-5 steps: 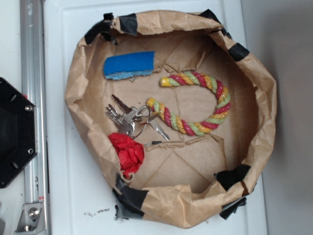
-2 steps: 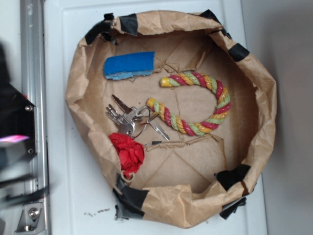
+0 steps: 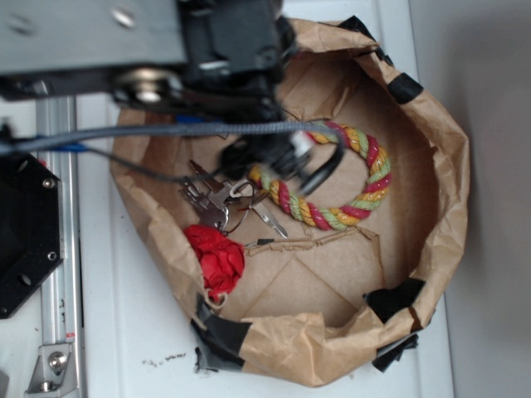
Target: Grab the multicolored rope.
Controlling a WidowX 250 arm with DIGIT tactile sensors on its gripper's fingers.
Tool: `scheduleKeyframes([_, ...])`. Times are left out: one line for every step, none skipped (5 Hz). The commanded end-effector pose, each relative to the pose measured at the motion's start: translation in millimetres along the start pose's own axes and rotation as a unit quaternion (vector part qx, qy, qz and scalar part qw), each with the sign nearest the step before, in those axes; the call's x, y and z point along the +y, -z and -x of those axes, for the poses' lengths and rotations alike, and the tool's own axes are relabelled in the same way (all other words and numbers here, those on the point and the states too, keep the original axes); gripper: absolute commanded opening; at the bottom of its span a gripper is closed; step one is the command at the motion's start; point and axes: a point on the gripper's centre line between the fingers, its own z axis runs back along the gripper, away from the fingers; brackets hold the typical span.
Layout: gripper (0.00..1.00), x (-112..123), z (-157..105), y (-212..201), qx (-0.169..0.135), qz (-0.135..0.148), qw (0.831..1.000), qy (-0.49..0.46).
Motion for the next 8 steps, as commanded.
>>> scheduleKeyframes([1.0, -8.1, -24.6, 20.9, -0.039, -0.029, 0.993, -0.105])
scheduleKeyframes([1.0, -8.1, -24.6, 20.9, -0.039, -0.029, 0.993, -0.105])
scheduleKeyframes([1.0, -8.1, -24.6, 20.9, -0.039, -0.029, 0.993, -0.105])
scheduleKeyframes([1.0, -8.1, -24.6, 20.9, -0.039, -0.029, 0.993, -0.105])
scheduleKeyframes([1.0, -33.4, -30.9, 46.4, -0.039, -0.007, 0.997, -0.073])
scheduleKeyframes([1.0, -55.4, -36.4, 59.8, -0.014, 0.02, 0.999, -0.048])
scheduleKeyframes([1.0, -74.8, -35.8, 74.1, 0.003, 0.036, 0.999, -0.02])
scheduleKeyframes([1.0, -83.8, -27.7, 80.7, 0.02, 0.057, 0.998, 0.021])
